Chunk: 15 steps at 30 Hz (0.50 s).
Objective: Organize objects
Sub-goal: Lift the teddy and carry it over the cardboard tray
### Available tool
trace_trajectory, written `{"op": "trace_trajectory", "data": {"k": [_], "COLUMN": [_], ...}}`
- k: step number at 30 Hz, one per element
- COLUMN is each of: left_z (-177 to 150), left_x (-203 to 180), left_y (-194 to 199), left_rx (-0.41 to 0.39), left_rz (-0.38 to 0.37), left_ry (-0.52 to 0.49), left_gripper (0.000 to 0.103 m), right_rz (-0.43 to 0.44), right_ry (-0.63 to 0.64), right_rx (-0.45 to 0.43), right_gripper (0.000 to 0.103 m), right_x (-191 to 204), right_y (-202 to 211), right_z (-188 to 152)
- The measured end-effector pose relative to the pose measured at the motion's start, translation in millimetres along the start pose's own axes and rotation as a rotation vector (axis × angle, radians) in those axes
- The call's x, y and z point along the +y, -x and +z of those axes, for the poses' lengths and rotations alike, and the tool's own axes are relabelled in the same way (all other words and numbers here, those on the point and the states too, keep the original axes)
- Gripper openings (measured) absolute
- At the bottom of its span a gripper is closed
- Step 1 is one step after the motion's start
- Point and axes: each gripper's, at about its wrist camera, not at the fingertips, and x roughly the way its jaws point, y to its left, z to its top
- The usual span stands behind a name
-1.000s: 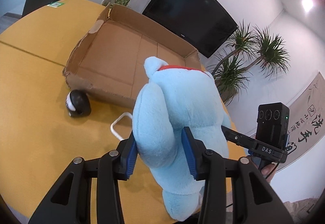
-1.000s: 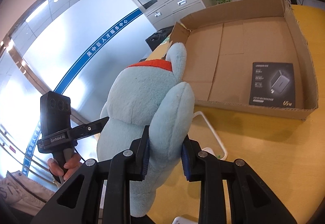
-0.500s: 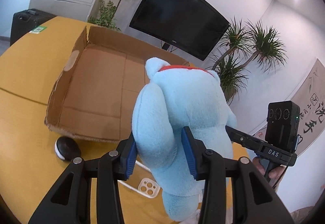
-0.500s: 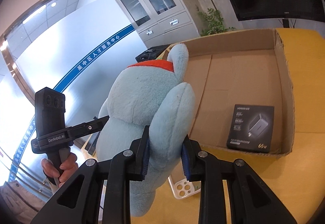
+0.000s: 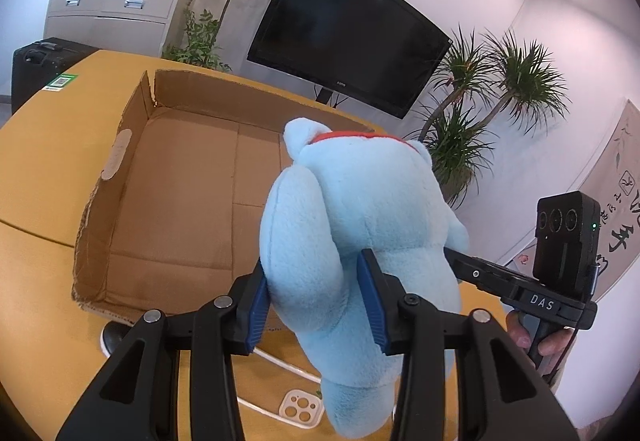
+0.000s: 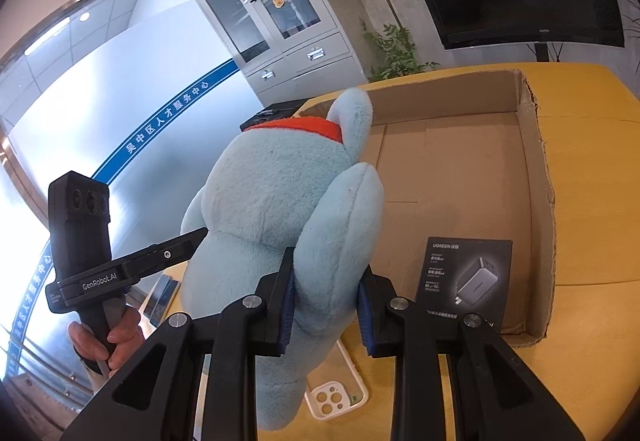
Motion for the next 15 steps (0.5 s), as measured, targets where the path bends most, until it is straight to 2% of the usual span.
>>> {"op": "trace_trajectory", "data": {"k": [15], "left_z": [19], "left_x": [13], "left_y": [-40], "left_rx": [0.013], "left_rz": [0.043], "left_ry": [-0.021], "left_gripper": [0.038], "right_rz": [-0.080], "right_ry": [0.004], "right_rx": [0.028], "right_gripper": [0.024], "right_x": [-24], "right_y": [-48], "right_z": [27]}}
